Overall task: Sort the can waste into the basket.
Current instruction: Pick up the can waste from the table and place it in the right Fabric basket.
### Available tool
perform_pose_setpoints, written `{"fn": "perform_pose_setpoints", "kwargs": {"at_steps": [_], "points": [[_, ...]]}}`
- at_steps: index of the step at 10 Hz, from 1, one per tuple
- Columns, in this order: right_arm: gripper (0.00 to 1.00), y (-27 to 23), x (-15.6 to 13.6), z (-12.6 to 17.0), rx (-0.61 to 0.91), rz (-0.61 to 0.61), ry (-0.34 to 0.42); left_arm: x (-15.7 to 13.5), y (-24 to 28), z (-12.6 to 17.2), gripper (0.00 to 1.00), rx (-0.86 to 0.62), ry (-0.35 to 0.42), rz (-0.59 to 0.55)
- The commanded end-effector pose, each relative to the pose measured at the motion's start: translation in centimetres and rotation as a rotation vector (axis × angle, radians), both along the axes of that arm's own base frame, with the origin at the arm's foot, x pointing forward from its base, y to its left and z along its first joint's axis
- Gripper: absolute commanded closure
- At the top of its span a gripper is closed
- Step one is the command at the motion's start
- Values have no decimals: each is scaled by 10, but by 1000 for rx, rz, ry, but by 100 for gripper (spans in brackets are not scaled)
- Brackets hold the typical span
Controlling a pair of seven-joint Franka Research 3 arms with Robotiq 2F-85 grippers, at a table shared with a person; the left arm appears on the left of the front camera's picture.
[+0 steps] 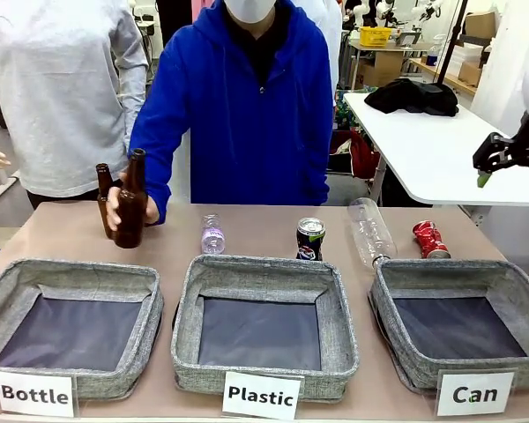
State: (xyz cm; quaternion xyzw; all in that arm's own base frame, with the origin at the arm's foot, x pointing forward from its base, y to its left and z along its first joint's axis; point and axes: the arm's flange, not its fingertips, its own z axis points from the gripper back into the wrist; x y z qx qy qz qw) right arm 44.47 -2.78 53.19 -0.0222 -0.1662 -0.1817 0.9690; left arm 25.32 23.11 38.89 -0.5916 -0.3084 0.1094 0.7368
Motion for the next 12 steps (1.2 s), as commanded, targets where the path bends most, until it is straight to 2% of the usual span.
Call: {"fn": "perform_pose_setpoints", "kwargs": {"at_steps": [1, 3, 6, 7, 9, 10, 12], "points": [[0, 1, 3, -3, -25, -30, -16, 0, 0, 1, 0, -5, -36, 4], [0, -3, 27, -13, 20, 32, 47, 0, 0, 1, 0, -5, -36, 4], [0, -5, 61, -37, 46, 89, 73, 0, 0, 1, 0, -5, -36, 4], [0, -7, 73, -48, 50, 84, 101, 0, 0, 0, 0, 0, 0, 0], [0, -9, 104, -73, 71, 100, 150, -66, 19, 27, 0, 52, -56, -26], [0, -11, 120, -85, 69, 84, 169, -85, 23, 30, 0, 57, -87, -29], [0, -10, 145, -111, 103, 52, 200, -102, 15, 29, 0, 58, -117, -63]]}}
